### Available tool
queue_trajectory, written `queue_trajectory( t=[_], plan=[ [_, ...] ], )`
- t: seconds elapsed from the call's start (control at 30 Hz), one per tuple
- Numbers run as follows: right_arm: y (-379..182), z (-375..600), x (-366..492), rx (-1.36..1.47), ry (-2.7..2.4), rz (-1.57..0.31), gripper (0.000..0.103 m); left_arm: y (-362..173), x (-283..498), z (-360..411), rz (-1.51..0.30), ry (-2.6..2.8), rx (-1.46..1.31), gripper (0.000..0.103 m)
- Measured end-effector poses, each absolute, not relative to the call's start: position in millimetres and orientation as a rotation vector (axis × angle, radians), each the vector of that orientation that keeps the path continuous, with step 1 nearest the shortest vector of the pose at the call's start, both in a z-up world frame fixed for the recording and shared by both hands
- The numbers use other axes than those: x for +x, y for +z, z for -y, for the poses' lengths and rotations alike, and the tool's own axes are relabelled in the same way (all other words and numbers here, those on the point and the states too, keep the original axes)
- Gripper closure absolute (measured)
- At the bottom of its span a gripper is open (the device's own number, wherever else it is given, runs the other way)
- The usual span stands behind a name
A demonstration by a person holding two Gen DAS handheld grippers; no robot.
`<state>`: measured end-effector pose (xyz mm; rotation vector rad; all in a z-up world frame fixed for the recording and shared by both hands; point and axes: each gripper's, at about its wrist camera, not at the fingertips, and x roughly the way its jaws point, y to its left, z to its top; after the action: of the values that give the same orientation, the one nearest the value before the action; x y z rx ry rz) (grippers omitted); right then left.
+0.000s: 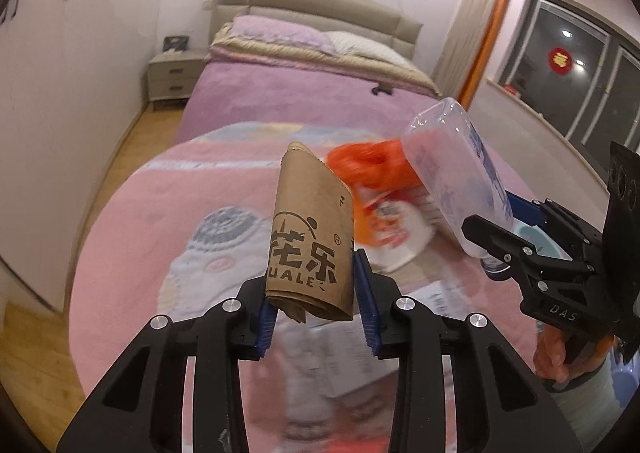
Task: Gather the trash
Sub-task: 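Carry bottle and paper sleeve over the blue basket and open both grippers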
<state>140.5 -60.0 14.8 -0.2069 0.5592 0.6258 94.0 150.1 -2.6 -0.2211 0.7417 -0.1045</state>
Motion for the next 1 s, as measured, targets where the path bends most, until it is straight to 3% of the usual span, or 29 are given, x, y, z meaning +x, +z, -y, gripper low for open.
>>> queue_trajectory(
  t=[0.5, 0.8, 1.0],
  plan=[
    [48, 243, 114, 0.012, 0.213, -0.527, 0.041, 35, 114, 31, -0.693, -0.419, -0.052, 0.069],
    [13, 371, 122, 0.189, -0.063, -0.623, 0.041, 3, 161, 137, -0.832, -0.705, -0.114, 0.069],
    [-28, 407, 136, 0.265, -0.148, -0.734, 0.041, -31, 179, 190, -0.892, -0.734, -0.062, 0.068]
  ],
)
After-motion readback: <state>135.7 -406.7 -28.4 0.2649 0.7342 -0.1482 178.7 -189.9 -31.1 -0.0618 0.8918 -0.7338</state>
